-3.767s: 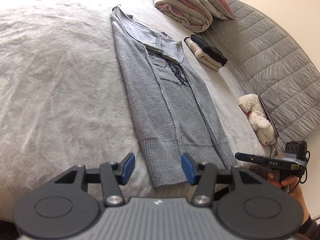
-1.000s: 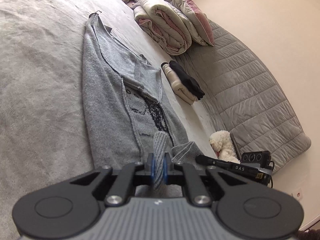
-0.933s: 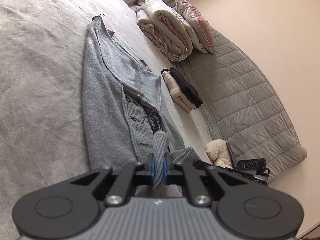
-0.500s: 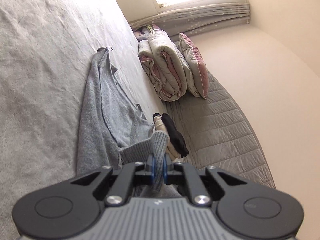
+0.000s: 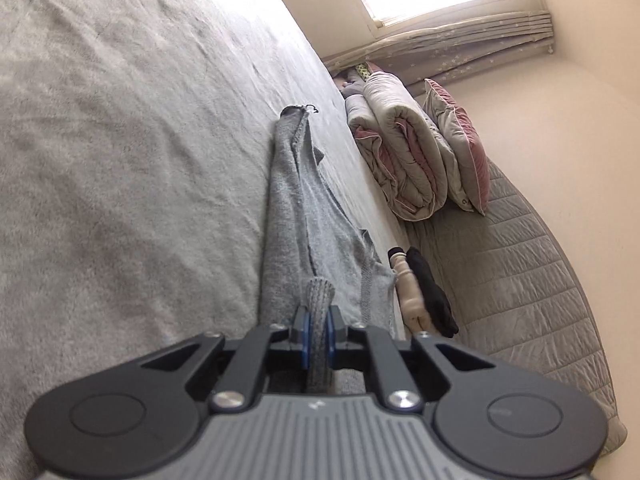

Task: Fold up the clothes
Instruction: 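Lift the ribbed hem with both grippers and fold it toward the collar, then lower the folded hem onto the sweater and open both grippers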

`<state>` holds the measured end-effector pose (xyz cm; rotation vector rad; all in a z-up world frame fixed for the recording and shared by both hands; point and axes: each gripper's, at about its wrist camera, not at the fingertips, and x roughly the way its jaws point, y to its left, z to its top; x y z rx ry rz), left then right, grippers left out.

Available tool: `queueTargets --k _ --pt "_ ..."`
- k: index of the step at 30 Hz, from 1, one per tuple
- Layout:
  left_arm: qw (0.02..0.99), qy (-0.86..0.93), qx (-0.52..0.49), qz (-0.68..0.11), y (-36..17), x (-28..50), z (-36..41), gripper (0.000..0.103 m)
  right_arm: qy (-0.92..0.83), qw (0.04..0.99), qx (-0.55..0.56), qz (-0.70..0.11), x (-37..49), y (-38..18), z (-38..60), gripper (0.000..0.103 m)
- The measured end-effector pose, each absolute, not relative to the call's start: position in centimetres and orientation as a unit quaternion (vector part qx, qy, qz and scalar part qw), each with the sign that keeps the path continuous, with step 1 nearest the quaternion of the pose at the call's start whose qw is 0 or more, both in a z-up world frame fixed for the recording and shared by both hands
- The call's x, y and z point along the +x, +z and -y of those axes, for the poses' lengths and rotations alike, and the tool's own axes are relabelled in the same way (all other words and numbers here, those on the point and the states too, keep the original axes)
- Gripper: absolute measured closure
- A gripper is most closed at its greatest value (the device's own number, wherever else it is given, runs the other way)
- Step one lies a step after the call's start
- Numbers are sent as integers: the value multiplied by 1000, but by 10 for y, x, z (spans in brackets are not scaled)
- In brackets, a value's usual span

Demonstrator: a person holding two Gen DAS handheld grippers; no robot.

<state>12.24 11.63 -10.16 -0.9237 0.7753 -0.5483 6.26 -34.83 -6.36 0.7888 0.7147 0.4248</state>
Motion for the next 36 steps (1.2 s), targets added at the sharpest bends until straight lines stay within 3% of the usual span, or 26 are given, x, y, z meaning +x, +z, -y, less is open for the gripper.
queueTargets --k 2,4,6,8,11,20,24,32,36 --pt "796 -249 -420 -359 -95 121 -115 91 191 850 348 -346 64 -64 343 88" --pt "807 -247 -405 -351 -85 117 -115 73 190 855 339 -343 61 -59 341 85" --pt "817 -257 -391 -336 -72 110 -118 65 192 866 315 -337 55 -50 339 84" --pt "825 -271 -371 -328 -59 103 -120 65 197 880 282 -327 47 -40 336 82" --pt "832 -293 -325 -340 -46 87 -123 62 202 895 248 -310 33 -28 333 67" --pt "824 -345 -245 -377 -58 36 -122 63 229 914 151 -298 4 -22 307 66" --pt "838 -310 -202 -401 -68 24 -123 86 235 916 108 -307 -6 -26 299 66" --pt "833 -325 -144 -425 -55 12 -134 85 191 928 75 -310 -13 -32 308 66" --pt "868 -298 -140 -371 -39 10 -134 67 179 943 56 -274 -19 -24 299 66"
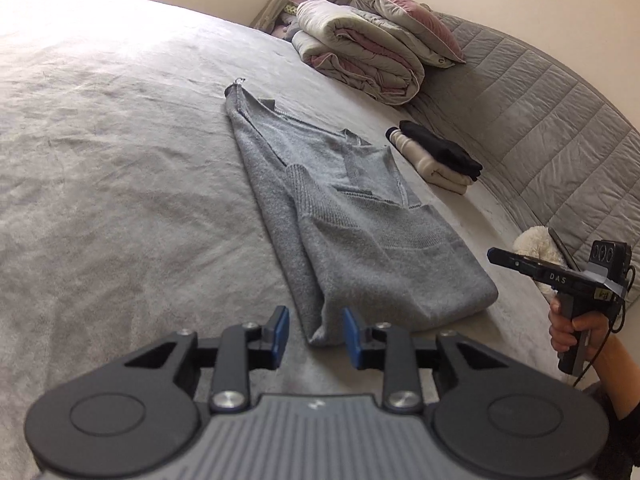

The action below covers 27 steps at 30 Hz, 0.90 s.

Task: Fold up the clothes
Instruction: 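Lower the folded hem onto the sweater and open both grippers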

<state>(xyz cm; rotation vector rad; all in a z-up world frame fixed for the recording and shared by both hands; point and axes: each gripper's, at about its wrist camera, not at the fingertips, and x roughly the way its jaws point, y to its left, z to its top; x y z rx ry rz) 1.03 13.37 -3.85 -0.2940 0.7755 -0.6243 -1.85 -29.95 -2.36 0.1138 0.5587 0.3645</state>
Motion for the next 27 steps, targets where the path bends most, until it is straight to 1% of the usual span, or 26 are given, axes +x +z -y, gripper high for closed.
queueTargets --k 3,4,6,7,9,14,18,20,21,22,24,27 --pt "897 -281 -138 -313 -29 12 -118 55 170 954 20 -247 -19 -20 283 66" --pt "901 -284 -133 -301 -27 14 -108 55 170 955 10 -243 -19 -20 277 66" --pt "903 -295 -121 -290 -26 18 -90 53 176 954 -7 -242 -15 -21 265 66" --pt "902 -301 -113 -287 -26 21 -82 47 178 954 -14 -242 -13 -22 259 66" --pt "903 -309 -88 -285 -28 27 -62 44 182 952 -31 -243 -7 -26 247 66" --pt "910 -302 -51 -281 -31 49 -29 43 173 950 -67 -250 10 -36 227 66" --pt "916 -271 -62 -288 -44 68 -30 43 146 952 -67 -262 28 -47 230 66" --pt "916 -260 -66 -298 -56 75 -35 43 137 951 -55 -272 36 -54 239 60" --pt "916 -262 -68 -296 -59 76 -38 43 136 950 -43 -277 40 -58 246 55" --pt "915 -265 -75 -296 -60 77 -41 43 137 949 -30 -282 43 -61 252 53" --pt "913 -268 -85 -297 -58 76 -45 43 141 948 -2 -285 44 -59 260 53" --pt "917 -264 -80 -289 -50 69 -43 42 140 950 4 -278 39 -52 261 53"
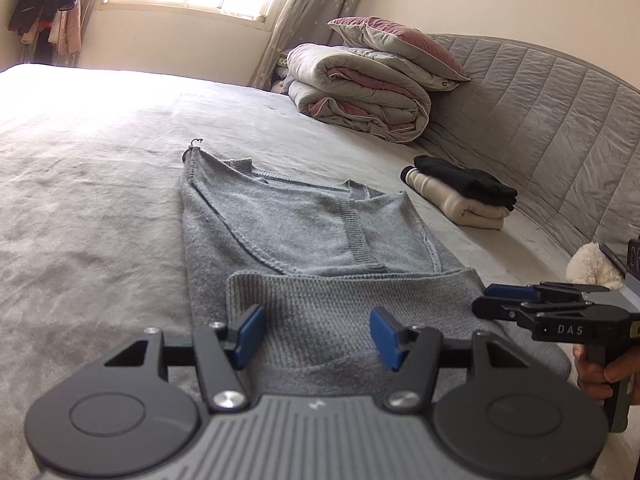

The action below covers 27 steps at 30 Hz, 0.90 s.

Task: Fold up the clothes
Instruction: 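Lower the folded hem onto the sweater and open both grippers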

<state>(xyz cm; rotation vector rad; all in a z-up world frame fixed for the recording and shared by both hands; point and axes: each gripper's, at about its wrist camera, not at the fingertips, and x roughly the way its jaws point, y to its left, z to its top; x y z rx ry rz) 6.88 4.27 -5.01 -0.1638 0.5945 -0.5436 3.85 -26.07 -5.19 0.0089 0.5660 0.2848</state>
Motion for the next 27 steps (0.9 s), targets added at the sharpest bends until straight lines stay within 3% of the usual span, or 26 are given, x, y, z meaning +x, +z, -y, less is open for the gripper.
queueTargets --k 7,14,27 --pt "917 -297 -36 -262 -38 39 -43 38 170 952 -3 -256 8 -36 263 50" --pt "912 -289 11 -291 -56 19 -66 36 177 941 -76 -280 -22 -53 279 49" --pt "884 -290 -79 -357 -51 20 -116 35 188 932 -19 -309 -41 -49 325 41"
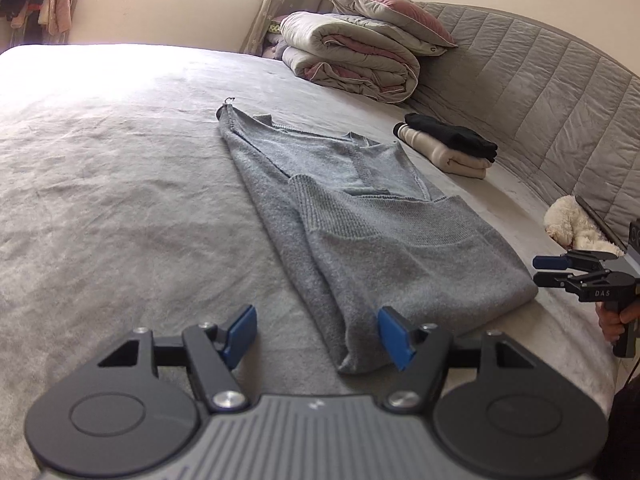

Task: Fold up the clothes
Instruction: 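Lower the folded hem onto the sweater and open both grippers, then grasp the folded hem edge with both grippers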

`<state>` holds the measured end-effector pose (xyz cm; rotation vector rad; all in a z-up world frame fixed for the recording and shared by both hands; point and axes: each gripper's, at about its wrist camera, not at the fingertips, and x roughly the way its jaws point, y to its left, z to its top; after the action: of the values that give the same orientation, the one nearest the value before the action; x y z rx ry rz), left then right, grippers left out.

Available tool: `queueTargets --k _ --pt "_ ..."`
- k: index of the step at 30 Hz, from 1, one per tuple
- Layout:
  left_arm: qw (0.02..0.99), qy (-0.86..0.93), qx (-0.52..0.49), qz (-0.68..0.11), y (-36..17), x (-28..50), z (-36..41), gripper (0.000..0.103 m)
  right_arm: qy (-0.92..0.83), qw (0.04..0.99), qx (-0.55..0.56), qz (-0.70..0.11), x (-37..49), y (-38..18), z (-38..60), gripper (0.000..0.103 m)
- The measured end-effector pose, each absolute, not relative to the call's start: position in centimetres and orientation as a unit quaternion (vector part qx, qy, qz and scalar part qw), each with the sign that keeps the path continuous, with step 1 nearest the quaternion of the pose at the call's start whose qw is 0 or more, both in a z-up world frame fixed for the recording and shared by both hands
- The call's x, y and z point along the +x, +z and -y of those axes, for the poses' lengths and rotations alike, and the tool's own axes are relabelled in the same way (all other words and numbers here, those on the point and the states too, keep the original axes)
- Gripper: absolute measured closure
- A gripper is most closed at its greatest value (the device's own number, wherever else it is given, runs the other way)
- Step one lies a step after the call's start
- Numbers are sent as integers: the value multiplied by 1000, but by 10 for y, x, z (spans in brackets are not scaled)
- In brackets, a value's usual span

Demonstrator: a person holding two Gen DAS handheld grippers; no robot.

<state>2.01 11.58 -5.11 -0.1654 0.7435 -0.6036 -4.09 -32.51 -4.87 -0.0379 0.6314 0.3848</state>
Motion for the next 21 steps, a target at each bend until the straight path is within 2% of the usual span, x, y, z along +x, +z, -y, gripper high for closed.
queueTargets --k 5,11,15,21 --pt "833 -305 -214 -410 -54 29 -143 36 220 902 125 -350 -29 -41 348 41" --pt "732 -326 -371 -469 -80 40 -163 36 230 812 288 -453 -6 -61 364 41" --pt "715 -332 -391 -475 -89 40 -154 39 231 777 355 -466 1 -71 373 42" --pt "720 -343 -379 -470 -92 45 -132 41 250 773 356 -462 10 -75 351 42"
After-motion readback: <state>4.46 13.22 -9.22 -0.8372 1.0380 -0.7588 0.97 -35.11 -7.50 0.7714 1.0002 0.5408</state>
